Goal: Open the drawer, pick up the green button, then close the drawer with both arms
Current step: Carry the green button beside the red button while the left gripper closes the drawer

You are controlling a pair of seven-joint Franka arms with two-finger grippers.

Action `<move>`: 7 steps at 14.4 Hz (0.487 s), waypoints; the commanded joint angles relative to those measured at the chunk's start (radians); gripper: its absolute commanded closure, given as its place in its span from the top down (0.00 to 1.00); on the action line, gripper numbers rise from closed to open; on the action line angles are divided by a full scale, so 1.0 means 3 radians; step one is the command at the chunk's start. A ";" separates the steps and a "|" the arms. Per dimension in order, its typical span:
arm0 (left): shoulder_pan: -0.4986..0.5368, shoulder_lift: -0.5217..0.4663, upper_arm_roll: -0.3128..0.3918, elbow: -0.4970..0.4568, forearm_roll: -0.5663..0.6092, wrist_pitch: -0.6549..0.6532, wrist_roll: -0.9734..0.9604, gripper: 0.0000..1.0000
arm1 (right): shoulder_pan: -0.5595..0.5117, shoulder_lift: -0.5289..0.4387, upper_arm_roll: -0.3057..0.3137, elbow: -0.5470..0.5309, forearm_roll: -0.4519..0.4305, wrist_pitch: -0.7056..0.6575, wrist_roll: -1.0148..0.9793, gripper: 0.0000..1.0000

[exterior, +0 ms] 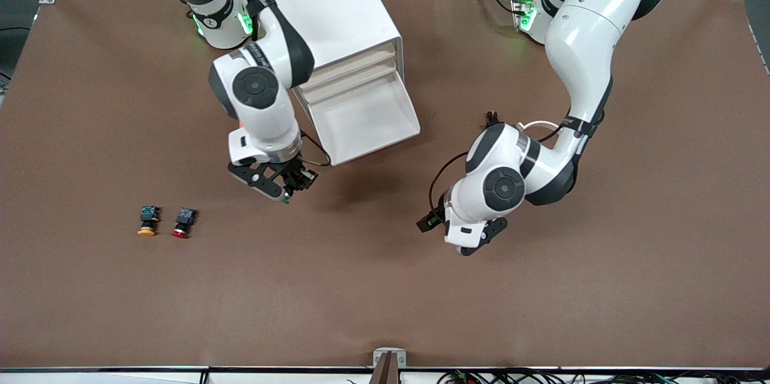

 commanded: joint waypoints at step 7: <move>-0.0419 -0.0079 0.0008 -0.0237 0.0250 0.0107 -0.0547 1.00 | -0.0762 -0.0016 0.0044 -0.0051 0.0056 0.0094 -0.1670 0.00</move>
